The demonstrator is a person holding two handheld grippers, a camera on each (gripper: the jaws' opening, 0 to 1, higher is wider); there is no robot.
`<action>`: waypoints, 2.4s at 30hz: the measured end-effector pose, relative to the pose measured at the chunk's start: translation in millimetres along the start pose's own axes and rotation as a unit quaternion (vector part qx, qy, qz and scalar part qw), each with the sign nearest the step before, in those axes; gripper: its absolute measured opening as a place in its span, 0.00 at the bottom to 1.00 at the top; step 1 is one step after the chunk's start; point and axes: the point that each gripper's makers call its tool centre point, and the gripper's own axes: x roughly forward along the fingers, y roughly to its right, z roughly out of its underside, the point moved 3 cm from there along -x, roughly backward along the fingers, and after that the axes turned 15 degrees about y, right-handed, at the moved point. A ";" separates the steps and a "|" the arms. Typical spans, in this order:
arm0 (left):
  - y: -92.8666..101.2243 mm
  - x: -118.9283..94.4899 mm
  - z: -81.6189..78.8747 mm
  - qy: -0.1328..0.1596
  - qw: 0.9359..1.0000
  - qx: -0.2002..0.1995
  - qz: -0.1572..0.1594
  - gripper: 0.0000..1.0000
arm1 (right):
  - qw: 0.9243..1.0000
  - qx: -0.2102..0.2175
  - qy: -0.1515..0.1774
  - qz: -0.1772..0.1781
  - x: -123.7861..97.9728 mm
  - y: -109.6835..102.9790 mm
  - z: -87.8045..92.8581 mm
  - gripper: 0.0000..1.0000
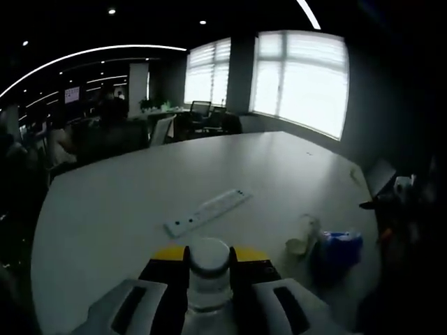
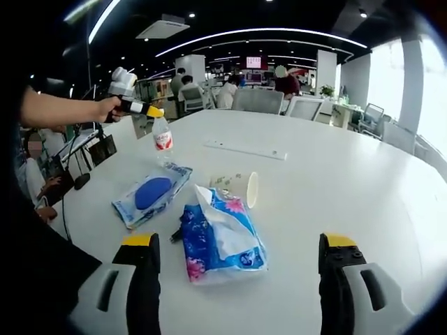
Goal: Arrange the tabletop items into an orderly group along one side of the table until the central work area is clear of visible clutter.
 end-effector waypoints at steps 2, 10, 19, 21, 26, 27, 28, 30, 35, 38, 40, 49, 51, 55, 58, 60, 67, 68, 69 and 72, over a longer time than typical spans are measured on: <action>2.2 -1.0 0.0 0.006 1.000 0.014 0.007 0.20 | 1.000 0.000 0.000 0.000 0.4 0.3 -0.3 0.90; 2.3 -4.9 -11.3 0.036 0.998 -0.005 -0.043 0.31 | 1.000 -0.003 0.001 -0.006 4.5 -2.1 -1.7 0.90; 6.6 -10.4 -16.1 0.055 0.988 0.009 -0.141 0.34 | 1.000 -0.010 -0.004 -0.018 7.5 -6.9 0.4 0.90; 8.9 -12.4 -12.5 0.064 0.983 0.018 -0.171 0.30 | 1.000 -0.009 -0.004 -0.019 7.6 -7.3 0.9 0.90; 12.6 -16.8 -5.5 0.083 0.967 0.030 -0.238 0.33 | 1.000 -0.008 -0.005 -0.019 7.1 -6.1 2.9 0.90; 18.0 -17.2 -4.3 0.087 0.965 0.023 -0.247 0.33 | 1.000 -0.007 -0.005 -0.019 6.7 -5.8 3.9 0.90; 17.7 -19.3 -3.6 0.090 0.960 0.023 -0.263 0.32 | 1.000 -0.006 -0.006 -0.019 6.3 -5.5 5.2 0.90; 12.4 -17.7 1.8 0.094 0.956 0.022 -0.277 0.32 | 1.000 -0.006 -0.007 -0.019 5.6 -5.6 7.4 0.90; 18.2 -15.3 5.2 0.108 0.946 0.016 -0.305 0.32 | 1.000 -0.004 -0.013 -0.021 3.7 -6.3 13.2 0.90; 17.1 -13.0 5.1 0.110 0.941 0.018 -0.319 0.32 | 1.000 -0.002 -0.015 -0.022 2.9 -6.4 14.8 0.90; 12.8 -14.6 7.6 0.104 0.932 0.015 -0.346 0.31 | 1.000 -0.003 -0.016 -0.022 2.4 -6.9 16.1 0.90; 12.6 -3.1 16.9 0.107 0.922 0.008 -0.373 0.26 | 0.999 -0.006 -0.028 -0.030 1.9 -10.6 22.9 0.89; 10.8 -1.4 16.2 0.114 0.920 0.010 -0.375 0.24 | 0.999 -0.005 -0.028 -0.028 1.5 -10.5 22.8 0.89; 6.3 0.5 13.5 0.124 0.920 0.013 -0.373 0.24 | 0.999 -0.002 -0.030 -0.024 -0.4 -8.9 25.4 0.89; 5.6 0.0 10.7 0.126 0.919 0.021 -0.372 0.23 | 0.999 -0.002 -0.037 -0.024 -1.9 -8.5 29.3 0.89; 6.8 1.2 10.8 0.125 0.921 0.030 -0.369 0.22 | 0.999 -0.003 -0.039 -0.024 -2.4 -8.2 30.7 0.89; 6.6 3.5 11.1 0.127 0.927 0.016 -0.352 0.20 | 0.999 -0.001 -0.041 -0.023 -1.7 -9.1 31.9 0.88; 5.9 3.1 11.3 0.125 0.928 0.013 -0.352 0.20 | 0.999 -0.002 -0.041 -0.024 -1.4 -9.5 31.8 0.88; 8.4 3.3 11.0 0.123 0.930 0.011 -0.347 0.20 | 0.999 -0.002 -0.041 -0.024 -1.1 -9.8 31.7 0.88; 11.0 1.5 8.6 0.120 0.933 0.007 -0.340 0.19 | 0.999 0.000 -0.040 -0.024 -0.9 -10.7 31.2 0.88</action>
